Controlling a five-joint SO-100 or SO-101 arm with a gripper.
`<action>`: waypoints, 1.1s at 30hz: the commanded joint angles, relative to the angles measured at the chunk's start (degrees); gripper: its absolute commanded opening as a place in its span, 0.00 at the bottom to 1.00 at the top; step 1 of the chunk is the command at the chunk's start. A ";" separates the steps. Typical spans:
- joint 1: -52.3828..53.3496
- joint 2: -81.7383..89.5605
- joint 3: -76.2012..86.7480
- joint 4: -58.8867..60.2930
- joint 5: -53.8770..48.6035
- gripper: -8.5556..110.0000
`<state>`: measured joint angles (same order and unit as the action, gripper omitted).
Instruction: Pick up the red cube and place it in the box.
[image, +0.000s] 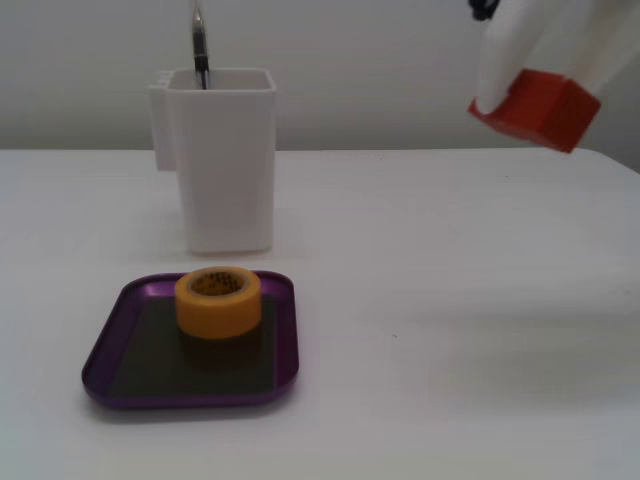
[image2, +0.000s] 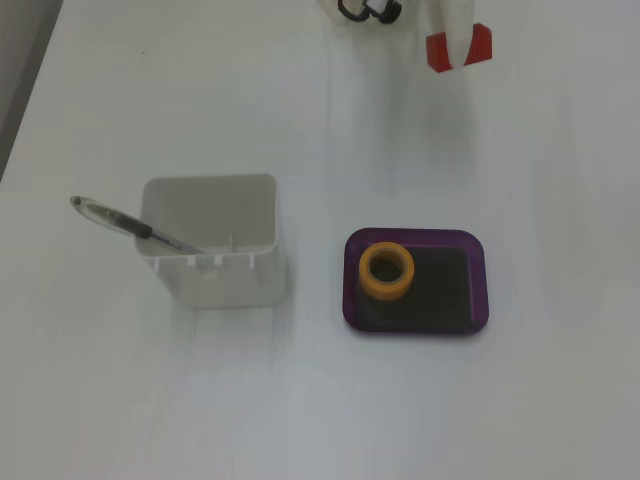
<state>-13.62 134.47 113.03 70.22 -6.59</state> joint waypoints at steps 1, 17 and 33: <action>-0.62 -7.38 -0.62 -9.23 0.53 0.07; 5.01 -51.94 -26.63 -25.05 5.10 0.07; 6.68 -64.78 -38.23 -24.52 5.19 0.07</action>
<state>-7.12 69.08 77.08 45.88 -1.41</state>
